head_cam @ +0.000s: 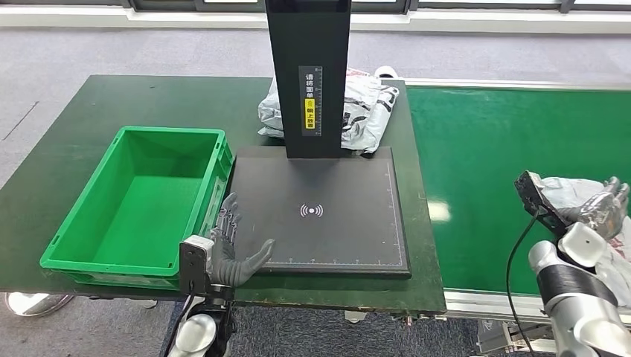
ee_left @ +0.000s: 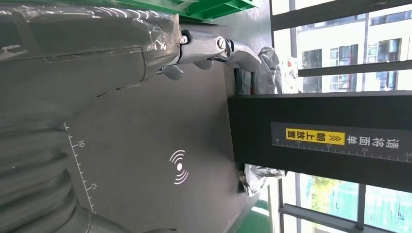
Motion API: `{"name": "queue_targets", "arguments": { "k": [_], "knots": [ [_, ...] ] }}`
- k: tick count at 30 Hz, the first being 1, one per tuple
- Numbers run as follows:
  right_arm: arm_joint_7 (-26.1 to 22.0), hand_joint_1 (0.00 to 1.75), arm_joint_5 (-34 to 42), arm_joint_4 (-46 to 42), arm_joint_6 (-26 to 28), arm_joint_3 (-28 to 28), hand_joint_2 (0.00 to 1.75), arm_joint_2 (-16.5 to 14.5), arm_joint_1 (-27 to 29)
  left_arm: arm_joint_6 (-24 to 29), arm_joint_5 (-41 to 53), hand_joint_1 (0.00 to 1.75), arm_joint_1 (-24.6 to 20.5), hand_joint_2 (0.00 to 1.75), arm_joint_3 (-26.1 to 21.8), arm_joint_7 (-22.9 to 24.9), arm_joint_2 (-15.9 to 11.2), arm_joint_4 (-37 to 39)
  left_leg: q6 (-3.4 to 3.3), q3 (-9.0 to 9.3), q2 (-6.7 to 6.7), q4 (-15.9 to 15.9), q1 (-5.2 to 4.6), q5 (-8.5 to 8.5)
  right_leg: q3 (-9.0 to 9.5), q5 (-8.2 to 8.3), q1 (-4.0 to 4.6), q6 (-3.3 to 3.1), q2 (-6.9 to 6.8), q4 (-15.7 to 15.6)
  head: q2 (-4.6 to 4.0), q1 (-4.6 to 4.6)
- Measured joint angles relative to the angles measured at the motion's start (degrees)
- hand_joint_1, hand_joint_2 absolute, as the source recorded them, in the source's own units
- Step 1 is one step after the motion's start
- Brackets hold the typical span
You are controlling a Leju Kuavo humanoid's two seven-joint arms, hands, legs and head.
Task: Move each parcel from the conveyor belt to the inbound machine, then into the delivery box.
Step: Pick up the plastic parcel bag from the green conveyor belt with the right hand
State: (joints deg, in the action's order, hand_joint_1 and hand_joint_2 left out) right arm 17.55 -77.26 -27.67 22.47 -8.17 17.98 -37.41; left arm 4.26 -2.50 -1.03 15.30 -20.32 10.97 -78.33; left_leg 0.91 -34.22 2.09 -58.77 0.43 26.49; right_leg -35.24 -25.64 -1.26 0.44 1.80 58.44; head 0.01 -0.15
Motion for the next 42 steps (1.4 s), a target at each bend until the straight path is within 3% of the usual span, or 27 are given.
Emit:
{"name": "queue_targets", "arguments": {
  "k": [6,15,21,26,42],
  "knots": [
    [2.33,0.0,-1.41,3.29,-3.18,0.02,1.75,1.29,-1.22,-0.18,0.15,0.0,-0.59,1.75,-0.01,-0.14,0.02,1.23,0.0,0.0,0.01,0.01,0.0,0.0,-0.01,-0.01,0.03,0.0,0.0,0.0,0.0,-0.01],
    [5.9,0.0,-3.0,8.24,-24.25,0.02,1.75,2.62,-1.04,-1.19,0.96,0.0,-4.09,1.75,-0.26,-0.34,0.04,5.67,-0.01,0.0,0.0,0.0,0.0,-0.01,-0.01,0.0,-0.02,0.01,0.0,0.0,0.01,0.0],
    [7.14,0.0,-4.18,9.81,-32.61,0.02,1.75,3.23,-1.0,-1.33,1.37,0.0,-5.89,1.75,-0.51,-0.34,0.17,8.37,-0.01,0.0,-0.01,0.0,0.0,0.0,-0.02,0.0,-0.03,0.0,0.02,0.0,0.01,0.0],
    [7.79,0.0,-4.64,10.48,-34.96,0.02,1.75,3.29,-1.09,-1.38,1.45,0.0,-6.63,1.75,-0.56,-0.38,0.17,10.22,-0.01,0.0,-0.01,0.01,0.0,0.0,-0.02,0.0,-0.03,0.01,0.02,0.0,0.01,0.0],
    [8.0,0.0,-5.66,10.71,-34.51,0.02,1.75,3.29,-0.95,-1.38,1.47,0.0,-7.1,1.75,-1.1,-0.45,0.17,12.05,-0.02,-0.01,0.0,0.01,0.0,0.0,-0.02,0.0,-0.03,0.01,0.02,0.0,0.01,-0.01]
  ]
}}
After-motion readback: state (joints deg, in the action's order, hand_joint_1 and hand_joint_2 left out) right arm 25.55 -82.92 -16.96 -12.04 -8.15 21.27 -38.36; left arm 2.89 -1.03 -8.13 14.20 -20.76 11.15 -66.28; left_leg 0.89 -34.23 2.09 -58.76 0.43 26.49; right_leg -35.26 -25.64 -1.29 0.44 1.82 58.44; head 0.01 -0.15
